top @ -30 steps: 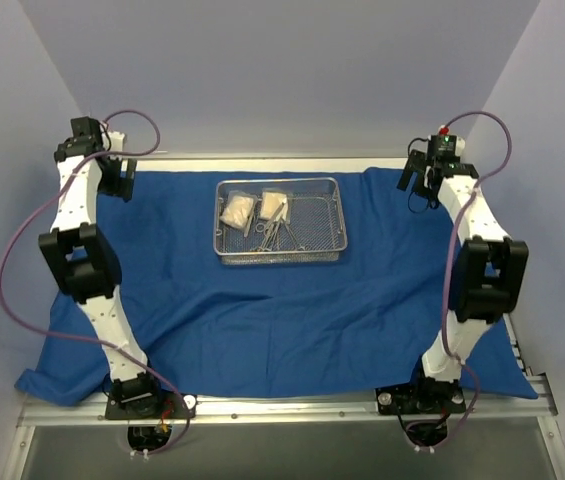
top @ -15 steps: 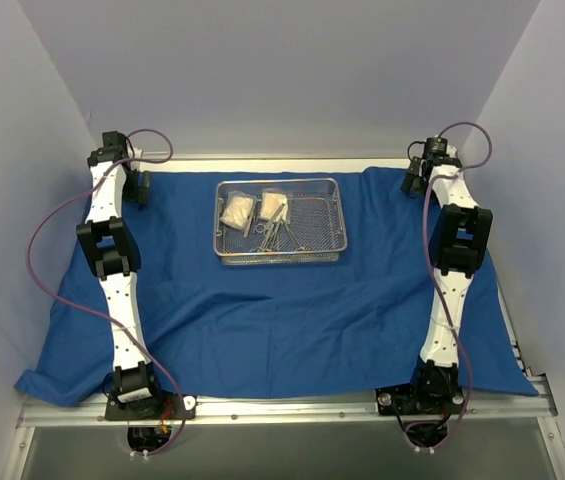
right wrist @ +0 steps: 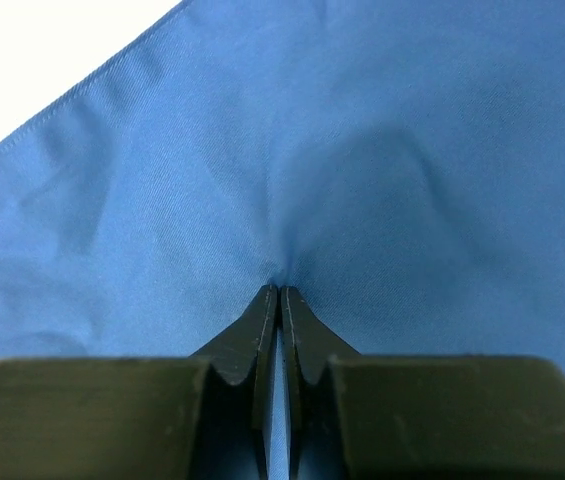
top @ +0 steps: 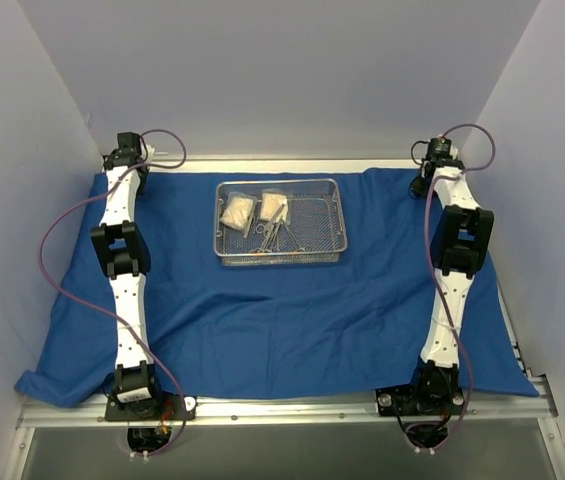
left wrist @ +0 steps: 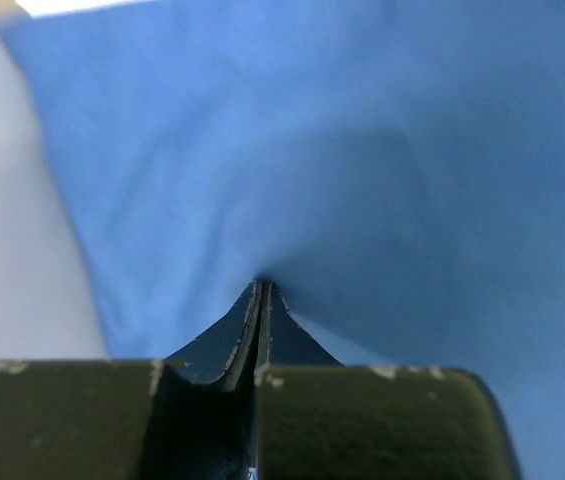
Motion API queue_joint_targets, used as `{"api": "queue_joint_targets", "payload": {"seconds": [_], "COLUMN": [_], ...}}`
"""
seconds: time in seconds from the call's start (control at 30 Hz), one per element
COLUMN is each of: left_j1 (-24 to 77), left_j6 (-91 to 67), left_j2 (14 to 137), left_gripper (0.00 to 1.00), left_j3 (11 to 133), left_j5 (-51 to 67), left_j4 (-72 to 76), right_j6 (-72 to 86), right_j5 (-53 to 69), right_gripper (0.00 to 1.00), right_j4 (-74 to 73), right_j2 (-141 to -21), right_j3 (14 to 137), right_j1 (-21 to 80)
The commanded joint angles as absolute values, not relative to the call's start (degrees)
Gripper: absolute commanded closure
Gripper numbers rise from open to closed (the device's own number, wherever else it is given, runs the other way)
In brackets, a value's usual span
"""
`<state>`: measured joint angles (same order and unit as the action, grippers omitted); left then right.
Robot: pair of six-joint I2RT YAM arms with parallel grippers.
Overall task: Open and lay out the surgical kit
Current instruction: Smooth out the surgical kit at the center of the board.
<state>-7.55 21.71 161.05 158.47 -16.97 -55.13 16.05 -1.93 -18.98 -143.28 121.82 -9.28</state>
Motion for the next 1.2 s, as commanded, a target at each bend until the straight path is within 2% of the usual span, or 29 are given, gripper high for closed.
{"api": "queue_joint_targets", "payload": {"seconds": [0.0,0.17,0.3,0.33,0.4,0.43,0.6,0.73,0.9,0.97,1.0,1.03,1.17], "left_j1": [-7.30,-6.77,-7.38,-7.47,-8.26,-8.61,-9.32,-9.93,-12.39,-13.79,-14.41,-15.98,-19.24], "left_j6": [24.43,24.44,20.66,20.13,18.82,16.55,15.38,12.32,8.70,8.62,7.48,6.69,4.31], "left_j2": [164.71,164.18,163.48,163.56,163.39,163.39,163.57,159.45,151.00,150.91,151.17,151.52,150.91], "left_gripper": [0.98,0.97,0.80,0.71,0.61,0.53,0.40,0.30,0.20,0.10,0.00,0.06,0.06], "left_j3": [160.14,161.63,162.95,163.30,163.65,164.00,167.52,167.62,155.85,153.82,153.72,153.72,149.87], "left_j5": [-19.77,-17.85,-12.93,-12.31,-9.68,-9.76,-8.53,-5.28,-5.36,-7.46,-7.47,-6.86,-2.11], "left_j4": [-45.63,-37.20,-33.76,-33.14,-30.60,-29.45,-28.29,-35.75,-43.85,-47.97,-49.55,-52.44,-54.23], "right_j6": [21.25,24.08,25.75,25.93,26.28,26.37,26.19,24.97,18.29,17.32,16.79,15.66,14.06], "right_j5": [1.30,1.67,1.41,0.54,0.26,0.18,-1.06,3.95,1.59,1.50,1.32,0.97,2.11], "right_gripper": [1.00,1.00,1.00,1.00,1.00,1.00,1.00,0.82,0.63,0.60,0.60,0.60,0.59], "right_j4": [-17.41,-18.01,-17.41,-16.36,-14.69,-13.29,-11.43,-8.00,-7.48,-5.46,-4.84,-4.40,-4.75], "right_j2": [-147.12,-153.18,-156.09,-156.09,-155.48,-154.96,-151.97,-144.87,-135.38,-132.64,-130.36,-129.47,-127.01], "right_j3": [123.92,135.49,141.67,142.20,142.21,142.29,140.11,131.59,123.77,118.08,116.47,115.15,110.41], "right_j1": [-12.56,-12.66,-12.74,-12.83,-13.09,-13.27,-13.80,-12.58,-8.27,-6.25,-5.46,-4.75,-1.85]}}
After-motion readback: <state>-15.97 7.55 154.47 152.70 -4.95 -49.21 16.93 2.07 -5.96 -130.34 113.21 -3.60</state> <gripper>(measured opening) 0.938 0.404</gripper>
